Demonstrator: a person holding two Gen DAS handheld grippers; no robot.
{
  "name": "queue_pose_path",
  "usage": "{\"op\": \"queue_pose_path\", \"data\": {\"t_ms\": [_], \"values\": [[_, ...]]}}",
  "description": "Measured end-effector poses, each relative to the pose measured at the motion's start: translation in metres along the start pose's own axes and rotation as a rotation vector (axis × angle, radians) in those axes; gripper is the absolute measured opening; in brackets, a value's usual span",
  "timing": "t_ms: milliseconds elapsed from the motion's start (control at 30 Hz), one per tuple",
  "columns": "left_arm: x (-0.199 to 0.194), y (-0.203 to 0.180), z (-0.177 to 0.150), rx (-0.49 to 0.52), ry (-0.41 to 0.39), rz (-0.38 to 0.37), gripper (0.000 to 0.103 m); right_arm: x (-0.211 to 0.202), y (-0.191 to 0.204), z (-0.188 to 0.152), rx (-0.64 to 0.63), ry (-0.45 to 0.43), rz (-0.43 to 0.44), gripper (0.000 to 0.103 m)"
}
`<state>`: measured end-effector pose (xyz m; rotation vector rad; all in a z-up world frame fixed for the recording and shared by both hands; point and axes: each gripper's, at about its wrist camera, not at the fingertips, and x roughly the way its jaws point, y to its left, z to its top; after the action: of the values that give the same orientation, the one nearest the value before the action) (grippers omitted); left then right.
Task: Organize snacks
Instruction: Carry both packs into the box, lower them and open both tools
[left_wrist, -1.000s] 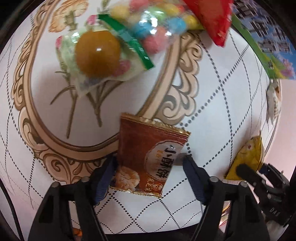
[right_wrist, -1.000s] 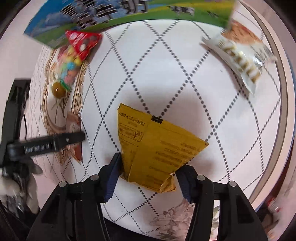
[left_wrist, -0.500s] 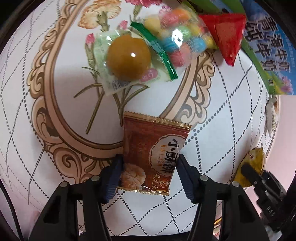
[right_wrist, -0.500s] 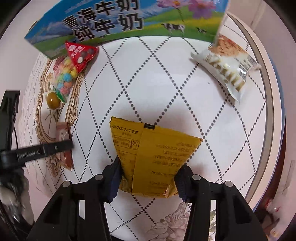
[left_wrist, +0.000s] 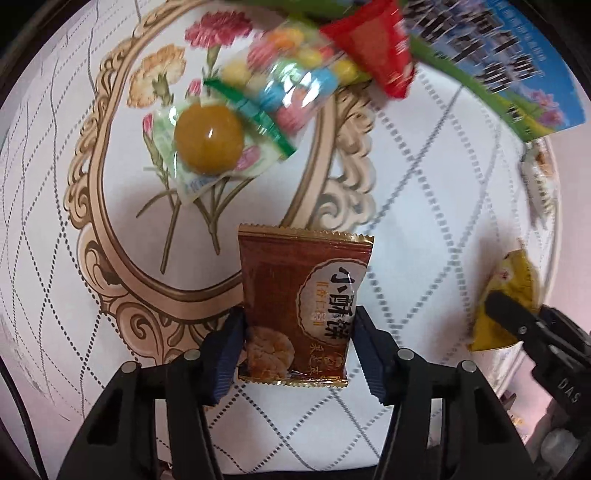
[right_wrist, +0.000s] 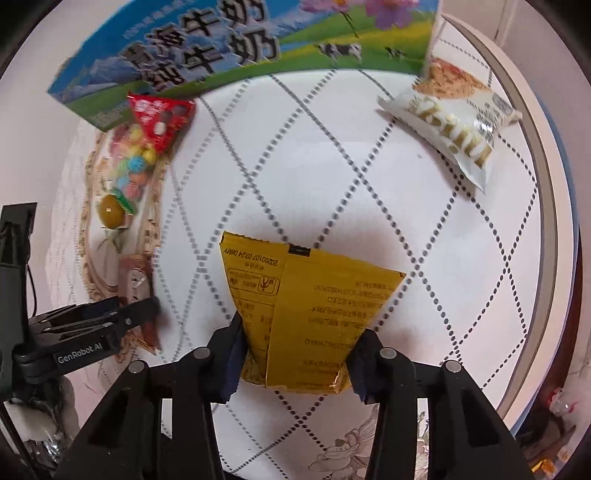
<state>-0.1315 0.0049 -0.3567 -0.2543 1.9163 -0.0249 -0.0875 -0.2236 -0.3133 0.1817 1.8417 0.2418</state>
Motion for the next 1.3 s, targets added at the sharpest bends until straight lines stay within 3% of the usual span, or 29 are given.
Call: {"op": "queue_pose_path", "data": {"t_ms": [167, 300, 400, 533, 667, 833, 1133, 1167, 1200, 1267, 1300], "values": [[-0.061, -0.029, 0.014, 0.011, -0.071, -0.122, 0.055, -0.027, 0.013, 0.009, -0.015, -0.036, 0.092, 0.047], [-0.127, -0.051, 0.046, 0.045, -0.177, -0.198, 0.055, -0.072, 0.025, 0.033, -0.033, -0.109, 0.171, 0.047], [-0.164, -0.048, 0.086, 0.096, -0.231, -0.190, 0.055, -0.106, 0.030, 0.060, -0.048, -0.170, 0.213, 0.047], [-0.203, -0.039, 0.143, 0.152, -0.284, -0.088, 0.055, -0.135, 0.041, 0.109, -0.078, -0.244, 0.211, 0.047], [-0.193, -0.039, 0.203, 0.155, -0.219, -0.022, 0.055, -0.138, 0.052, 0.166, -0.104, -0.274, 0.178, 0.047], [-0.147, -0.025, 0.244, 0.112, -0.115, 0.022, 0.055, -0.105, 0.065, 0.217, -0.115, -0.224, 0.146, 0.047], [-0.103, -0.008, 0.261, 0.070, 0.027, 0.007, 0.055, -0.051, 0.072, 0.243, -0.098, -0.117, 0.167, 0.048], [-0.099, -0.006, 0.261, 0.064, 0.043, 0.013, 0.055, -0.045, 0.071, 0.244, -0.088, -0.098, 0.175, 0.054], [-0.097, -0.005, 0.263, 0.056, 0.045, 0.012, 0.061, -0.040, 0.070, 0.245, -0.080, -0.077, 0.176, 0.075], [-0.096, -0.002, 0.263, 0.045, 0.042, -0.016, 0.073, -0.030, 0.070, 0.244, -0.078, -0.032, 0.172, 0.101], [-0.096, -0.003, 0.262, 0.050, 0.041, -0.022, 0.081, -0.028, 0.068, 0.244, -0.077, -0.025, 0.169, 0.101]]}}
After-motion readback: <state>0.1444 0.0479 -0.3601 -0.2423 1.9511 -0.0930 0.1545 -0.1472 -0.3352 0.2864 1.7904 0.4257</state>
